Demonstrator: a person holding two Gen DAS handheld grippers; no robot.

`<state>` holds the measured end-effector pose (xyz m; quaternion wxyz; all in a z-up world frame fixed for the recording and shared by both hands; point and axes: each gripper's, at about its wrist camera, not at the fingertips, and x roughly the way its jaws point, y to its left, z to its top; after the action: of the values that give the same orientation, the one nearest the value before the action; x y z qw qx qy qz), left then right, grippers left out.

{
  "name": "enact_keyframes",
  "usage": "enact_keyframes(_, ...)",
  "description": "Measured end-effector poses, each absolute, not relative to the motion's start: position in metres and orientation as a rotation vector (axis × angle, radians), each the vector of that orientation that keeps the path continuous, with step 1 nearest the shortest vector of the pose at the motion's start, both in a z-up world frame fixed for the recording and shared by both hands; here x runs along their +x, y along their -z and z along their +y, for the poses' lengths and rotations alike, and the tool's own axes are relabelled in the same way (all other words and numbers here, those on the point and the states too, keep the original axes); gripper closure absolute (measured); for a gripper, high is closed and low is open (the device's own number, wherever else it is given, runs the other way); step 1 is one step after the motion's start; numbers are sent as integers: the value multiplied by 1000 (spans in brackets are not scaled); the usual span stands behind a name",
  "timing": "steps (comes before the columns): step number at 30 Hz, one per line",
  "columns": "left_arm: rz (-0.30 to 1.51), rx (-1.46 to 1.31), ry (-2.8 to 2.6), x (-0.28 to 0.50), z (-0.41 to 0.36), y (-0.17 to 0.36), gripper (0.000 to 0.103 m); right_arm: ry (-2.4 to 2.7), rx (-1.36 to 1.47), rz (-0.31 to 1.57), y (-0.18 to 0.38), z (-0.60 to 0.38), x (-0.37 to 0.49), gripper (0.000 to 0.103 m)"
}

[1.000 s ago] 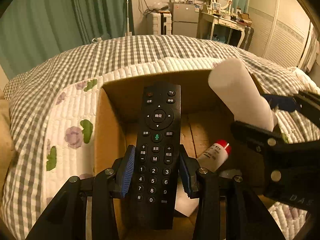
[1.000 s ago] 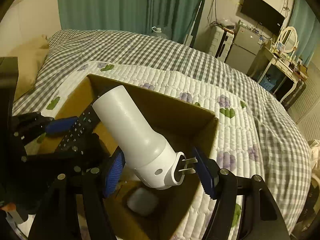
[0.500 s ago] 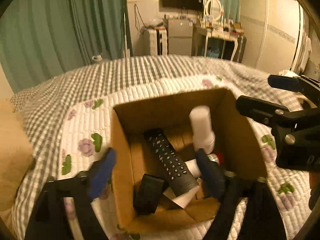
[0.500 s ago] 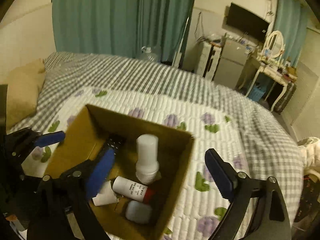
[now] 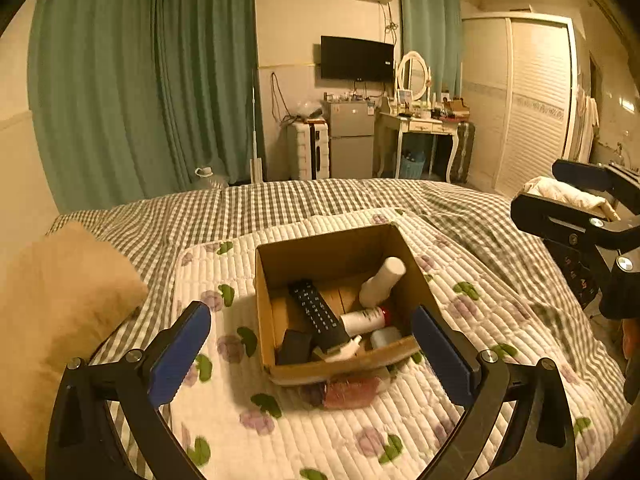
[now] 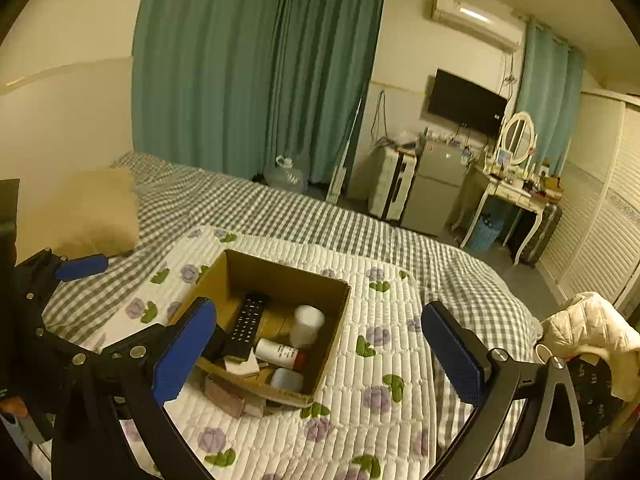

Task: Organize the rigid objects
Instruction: 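Grasp the brown rose-patterned wallet with the left tool and lift it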

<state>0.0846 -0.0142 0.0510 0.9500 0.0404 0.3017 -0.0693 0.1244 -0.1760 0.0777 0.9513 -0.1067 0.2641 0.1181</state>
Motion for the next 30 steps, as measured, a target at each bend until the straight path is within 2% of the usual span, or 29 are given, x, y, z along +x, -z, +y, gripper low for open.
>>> enact_keyframes(5,613,48,129,66,-12,-27,0,-220,-160,529,-48,-183,105,0)
enact_keyframes(17,728,89,77,98,-28,92,0,-170,-135,733,97,-188,148,0)
enact_keyframes(24,812,105,94,117,-40,138,0,-144,-10,842,129,-210,167,0)
enact_keyframes(30,825,72,85,130,-48,157,0,-104,20,916,146,-213,178,0)
